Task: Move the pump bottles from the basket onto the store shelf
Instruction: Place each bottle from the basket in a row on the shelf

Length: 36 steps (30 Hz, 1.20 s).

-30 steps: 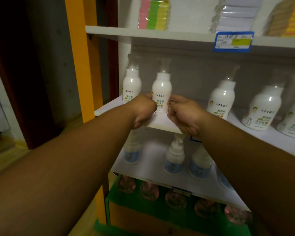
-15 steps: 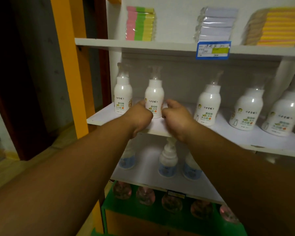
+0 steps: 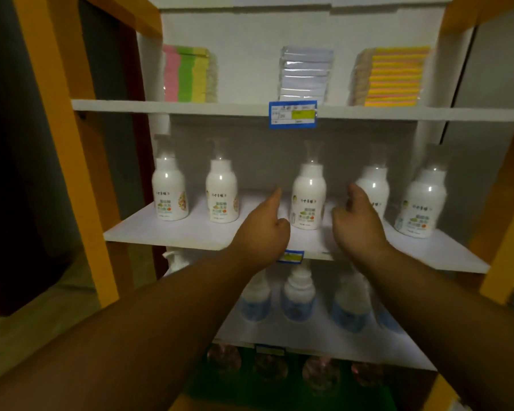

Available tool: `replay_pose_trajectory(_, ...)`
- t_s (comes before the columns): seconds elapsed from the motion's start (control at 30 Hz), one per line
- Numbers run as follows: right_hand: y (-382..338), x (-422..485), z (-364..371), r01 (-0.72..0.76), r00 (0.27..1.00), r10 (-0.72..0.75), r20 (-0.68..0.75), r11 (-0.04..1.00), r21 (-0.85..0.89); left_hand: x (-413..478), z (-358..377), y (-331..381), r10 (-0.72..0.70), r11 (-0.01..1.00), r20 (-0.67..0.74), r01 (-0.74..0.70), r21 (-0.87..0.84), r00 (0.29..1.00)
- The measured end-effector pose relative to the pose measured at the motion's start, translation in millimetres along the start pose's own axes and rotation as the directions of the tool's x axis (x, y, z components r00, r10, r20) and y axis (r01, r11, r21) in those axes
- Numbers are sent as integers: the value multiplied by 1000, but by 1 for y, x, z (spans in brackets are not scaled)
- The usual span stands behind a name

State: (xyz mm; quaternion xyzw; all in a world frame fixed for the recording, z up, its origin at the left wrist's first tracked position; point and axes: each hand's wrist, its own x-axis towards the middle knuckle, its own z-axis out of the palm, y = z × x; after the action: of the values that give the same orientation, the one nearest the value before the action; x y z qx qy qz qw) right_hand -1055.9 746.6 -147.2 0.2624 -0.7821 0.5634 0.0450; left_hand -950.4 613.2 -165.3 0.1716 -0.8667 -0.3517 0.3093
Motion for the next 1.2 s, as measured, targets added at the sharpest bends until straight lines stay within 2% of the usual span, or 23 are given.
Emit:
replay_pose_trajectory(0.13, -6, 13, 6, 0, 995, 10, 104, 995, -95, 29, 1, 10, -52, 997, 131, 45, 56, 990)
replay_pose_trajectory(0.23, -2, 17, 12, -22, 981, 28, 193, 999, -34, 41, -3, 12, -11, 1000, 189, 15, -19, 982)
replay_pose_trajectory(0.3, 1, 18, 13, -10, 980, 14, 197, 1000, -23, 40, 1, 10, -16, 994, 209, 39, -106, 978)
replay_pose_trajectory(0.43, 4, 22, 14, -24, 984, 16, 175, 999, 48, 38, 5, 6, -16, 990, 191, 43, -136, 982)
replay_pose_trajectory(0.53, 6, 25, 18, -35, 983, 16, 181, 994, 105, 39, 4, 6, -46, 989, 152, 66, -130, 987)
replay_pose_trajectory(0.67, 1, 26, 29, -41, 981, 21, 194, 994, 103, 35, 4, 7, -131, 983, 28, 133, -123, 991)
replay_pose_trajectory(0.83, -3, 24, 48, 6, 975, -36, 219, 991, 136, 35, -2, 5, -273, 949, -139, 243, -199, 952)
replay_pose_trajectory(1.1, 1, 29, 42, -105, 923, -8, 384, 956, 273, 35, -4, 1, -299, 943, -198, 258, -208, 933)
replay_pose_trajectory(1.2, 3, 31, 39, -131, 915, 1, 404, 947, 293, 32, -9, -4, -309, 917, -168, 246, -313, 936)
